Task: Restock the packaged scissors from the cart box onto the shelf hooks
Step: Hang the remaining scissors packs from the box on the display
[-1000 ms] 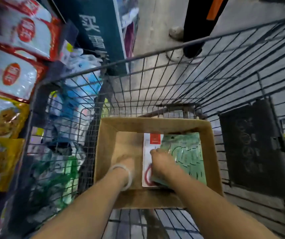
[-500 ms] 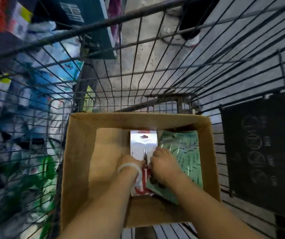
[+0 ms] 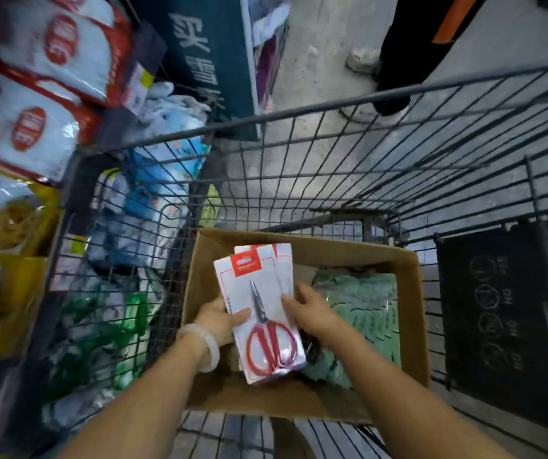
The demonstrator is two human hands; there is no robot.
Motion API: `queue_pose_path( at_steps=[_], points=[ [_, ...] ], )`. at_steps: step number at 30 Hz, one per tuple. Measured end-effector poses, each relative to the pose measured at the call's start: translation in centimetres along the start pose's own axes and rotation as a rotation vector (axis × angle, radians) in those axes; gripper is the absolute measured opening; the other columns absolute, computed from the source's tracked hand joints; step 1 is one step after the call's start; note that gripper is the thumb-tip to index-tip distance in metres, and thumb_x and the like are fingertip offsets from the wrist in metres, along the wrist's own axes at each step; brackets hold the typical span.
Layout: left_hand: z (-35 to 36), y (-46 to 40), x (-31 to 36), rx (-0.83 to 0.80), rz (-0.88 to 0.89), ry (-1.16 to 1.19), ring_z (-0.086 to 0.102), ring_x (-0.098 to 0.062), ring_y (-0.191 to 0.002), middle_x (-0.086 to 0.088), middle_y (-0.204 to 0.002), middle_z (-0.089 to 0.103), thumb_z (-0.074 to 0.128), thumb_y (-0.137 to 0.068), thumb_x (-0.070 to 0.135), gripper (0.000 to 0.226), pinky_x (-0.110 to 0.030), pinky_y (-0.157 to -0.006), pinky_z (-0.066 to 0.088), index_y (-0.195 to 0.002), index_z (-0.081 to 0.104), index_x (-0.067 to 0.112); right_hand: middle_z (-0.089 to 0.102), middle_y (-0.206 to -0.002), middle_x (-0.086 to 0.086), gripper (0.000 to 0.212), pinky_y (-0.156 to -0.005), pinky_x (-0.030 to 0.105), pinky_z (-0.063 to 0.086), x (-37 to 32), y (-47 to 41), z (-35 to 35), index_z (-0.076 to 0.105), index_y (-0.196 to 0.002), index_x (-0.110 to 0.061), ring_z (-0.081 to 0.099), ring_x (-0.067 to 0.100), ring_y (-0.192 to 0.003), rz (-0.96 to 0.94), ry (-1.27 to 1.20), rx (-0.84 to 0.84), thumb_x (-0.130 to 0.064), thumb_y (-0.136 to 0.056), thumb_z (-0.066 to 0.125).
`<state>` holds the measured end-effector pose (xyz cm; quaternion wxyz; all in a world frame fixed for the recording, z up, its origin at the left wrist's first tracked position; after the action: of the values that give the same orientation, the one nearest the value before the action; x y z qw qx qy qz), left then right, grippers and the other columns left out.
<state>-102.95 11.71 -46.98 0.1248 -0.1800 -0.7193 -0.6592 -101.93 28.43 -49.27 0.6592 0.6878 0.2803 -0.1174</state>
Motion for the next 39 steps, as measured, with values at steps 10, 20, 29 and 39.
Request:
queue_pose_path(
  at_steps=[10, 20, 29, 39],
  points=[
    [-4.6, 7.3, 1.7, 0.209, 0.147, 0.048, 0.066, -0.027, -0.095, -0.016, -0.107, 0.069, 0.066, -0.085, 0.011, 0.015, -0.043, -0.091, 0.053, -0.100, 0.065, 0.008, 0.067, -0.071, 0.008, 0.009, -0.048, 0.021, 0.046, -7.4, 5.6, 2.9, 0.060, -0.081, -0.006, 0.060, 0.019, -0.059, -0.103, -0.298, 0.021, -0.008, -0.083, 0.068],
    [-10.4, 16.0, 2.1, 0.365, 0.322, 0.143, 0.066, -0.031, -0.099, -0.016, -0.108, 0.070, 0.069, -0.083, 0.014, 0.022, -0.048, -0.090, 0.052, -0.102, 0.068, 0.003, 0.070, -0.102, 0.022, 0.011, -0.088, 0.049, 0.053, -12.7, 15.1, 6.4, 0.065, -0.097, -0.004, 0.064, 0.030, -0.087, -0.288, -0.170, -0.059, -0.004, -0.090, 0.057],
    [-19.3, 30.0, -8.9, 0.534, 0.521, 0.442, 0.065, -0.012, -0.068, -0.004, -0.085, 0.069, 0.065, -0.084, 0.001, 0.015, -0.017, -0.057, 0.055, -0.094, 0.059, 0.011, 0.069, -0.095, 0.017, 0.018, -0.057, 0.031, 0.058, -12.1, 27.1, 16.0, 0.059, -0.108, -0.003, 0.065, 0.026, -0.073, -0.502, 0.051, -0.308, -0.004, -0.096, 0.046],
    [-25.6, 48.7, -38.7, 0.869, 0.519, 0.804, 0.064, -0.023, -0.081, -0.015, -0.101, 0.068, 0.065, -0.084, 0.000, 0.014, -0.034, -0.076, 0.054, -0.095, 0.065, 0.008, 0.069, -0.095, 0.011, 0.021, -0.067, 0.033, 0.055, 4.2, 44.8, 34.8, 0.062, -0.109, -0.007, 0.065, 0.024, -0.078, -0.608, 0.425, -0.657, -0.004, -0.094, 0.048]
  ],
)
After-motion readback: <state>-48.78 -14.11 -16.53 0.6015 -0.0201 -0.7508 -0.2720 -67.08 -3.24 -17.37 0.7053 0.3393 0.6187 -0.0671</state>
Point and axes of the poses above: each hand's wrist, its own y-axis away from the middle knuckle, its own z-axis out of the palm, x = y × z, the point moved 2 cm from there along -y, towards the middle knuckle
